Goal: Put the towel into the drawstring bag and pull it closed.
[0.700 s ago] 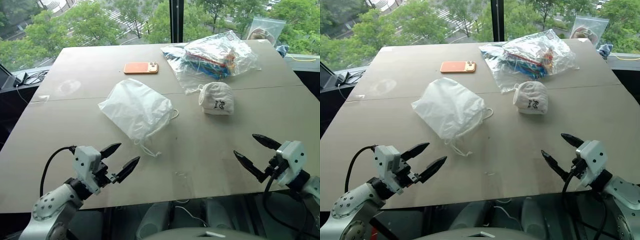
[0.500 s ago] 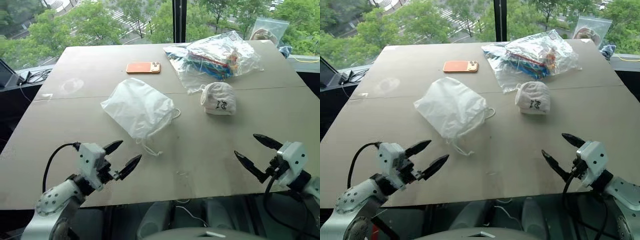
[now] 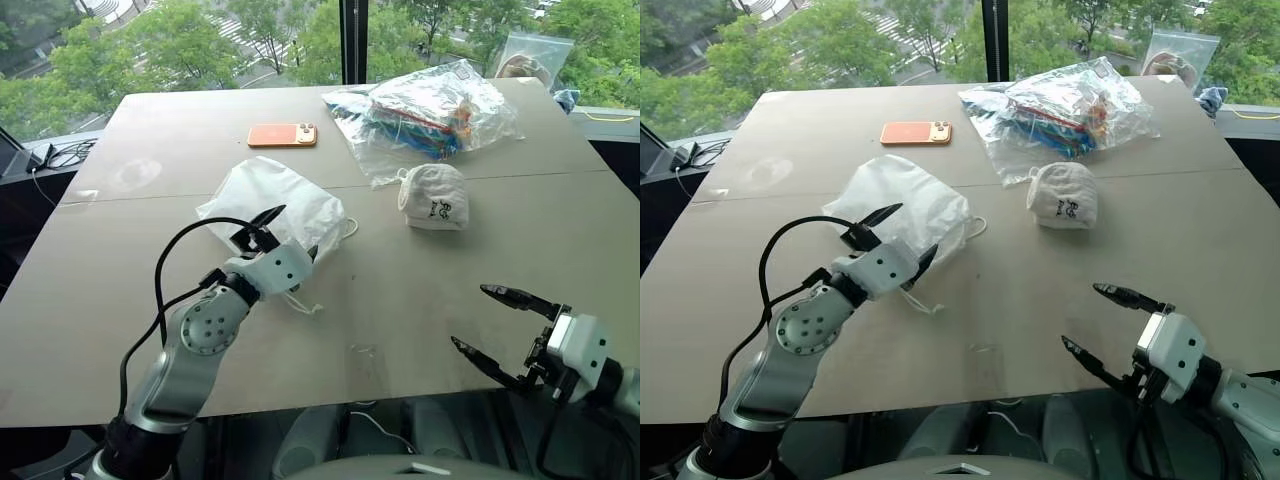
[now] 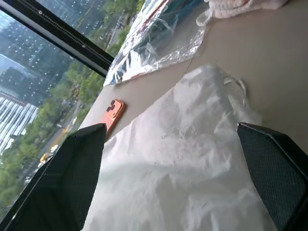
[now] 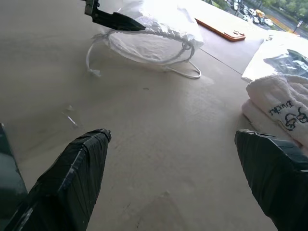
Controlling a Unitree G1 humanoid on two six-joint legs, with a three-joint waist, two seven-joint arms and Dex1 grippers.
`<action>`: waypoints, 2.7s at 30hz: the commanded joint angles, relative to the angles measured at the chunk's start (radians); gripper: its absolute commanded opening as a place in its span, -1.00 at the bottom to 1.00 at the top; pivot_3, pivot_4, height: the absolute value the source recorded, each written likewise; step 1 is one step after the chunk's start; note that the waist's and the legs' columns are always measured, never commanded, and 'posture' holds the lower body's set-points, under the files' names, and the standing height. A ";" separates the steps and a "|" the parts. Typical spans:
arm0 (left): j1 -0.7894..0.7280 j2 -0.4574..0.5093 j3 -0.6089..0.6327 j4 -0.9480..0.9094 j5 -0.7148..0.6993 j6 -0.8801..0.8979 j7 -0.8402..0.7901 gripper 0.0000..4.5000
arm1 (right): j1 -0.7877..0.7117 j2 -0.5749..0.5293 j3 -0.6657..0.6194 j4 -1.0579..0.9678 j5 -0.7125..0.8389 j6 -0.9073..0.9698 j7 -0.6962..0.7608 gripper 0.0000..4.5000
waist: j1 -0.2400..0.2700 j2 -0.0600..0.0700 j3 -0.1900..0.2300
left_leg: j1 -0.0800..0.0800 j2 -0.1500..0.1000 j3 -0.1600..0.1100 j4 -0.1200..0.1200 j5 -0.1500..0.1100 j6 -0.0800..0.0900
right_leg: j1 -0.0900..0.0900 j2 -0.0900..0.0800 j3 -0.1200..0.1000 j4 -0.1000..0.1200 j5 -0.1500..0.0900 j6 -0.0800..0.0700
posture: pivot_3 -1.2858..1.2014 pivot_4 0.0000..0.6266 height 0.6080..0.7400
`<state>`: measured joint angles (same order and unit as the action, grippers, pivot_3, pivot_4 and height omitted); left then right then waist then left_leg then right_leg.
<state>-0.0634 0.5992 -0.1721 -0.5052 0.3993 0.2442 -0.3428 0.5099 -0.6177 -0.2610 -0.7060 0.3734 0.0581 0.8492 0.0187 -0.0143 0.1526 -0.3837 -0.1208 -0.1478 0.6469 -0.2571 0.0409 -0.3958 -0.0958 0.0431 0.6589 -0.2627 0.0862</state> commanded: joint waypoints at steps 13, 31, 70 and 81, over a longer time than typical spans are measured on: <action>-0.013 -0.011 0.027 0.031 -0.094 -0.015 -0.162 1.00 | -0.004 -0.008 0.008 -0.069 -0.016 0.007 -0.042 0.99 | -0.001 0.000 0.000 | 0.000 0.000 -0.001 0.000 0.000 0.000 | 0.000 0.000 -0.001 0.000 0.000 0.000 | 0.03 -0.52 1.00; -0.077 -0.107 -0.046 0.165 0.180 -0.092 0.039 0.48 | -0.036 -0.009 0.017 -0.111 0.001 0.073 -0.078 1.00 | 0.001 0.000 0.000 | 0.000 0.000 -0.001 0.000 0.000 0.000 | 0.000 0.000 -0.001 0.000 0.000 0.000 | 0.03 -0.52 1.00; -0.585 -0.173 0.423 0.090 -0.835 1.204 -0.275 -0.95 | -1.051 -0.061 0.605 0.771 -0.542 0.187 -0.253 1.00 | -0.038 -0.005 0.004 | -0.016 0.000 -0.001 0.005 0.004 -0.008 | -0.016 0.005 0.000 0.005 0.001 -0.001 | 0.03 -0.52 1.00; -0.582 -0.162 0.439 0.065 -0.885 1.226 -0.187 -0.95 | -1.310 0.036 0.692 1.186 -0.780 -0.035 -0.382 1.00 | -0.054 -0.005 0.003 | -0.013 0.002 -0.001 0.006 0.007 -0.011 | -0.016 0.009 0.001 0.006 0.006 -0.004 | 0.03 -0.52 1.00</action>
<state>-0.6357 0.4288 0.2376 -0.3869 -0.4714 1.4681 -0.5462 -0.7761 -0.5745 0.4350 0.4382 -0.3497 0.0322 0.5149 -0.0348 -0.0194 0.1560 -0.3967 -0.1187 -0.1484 0.6529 -0.2506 0.0295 -0.4116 -0.0870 0.0442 0.6654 -0.2565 0.0825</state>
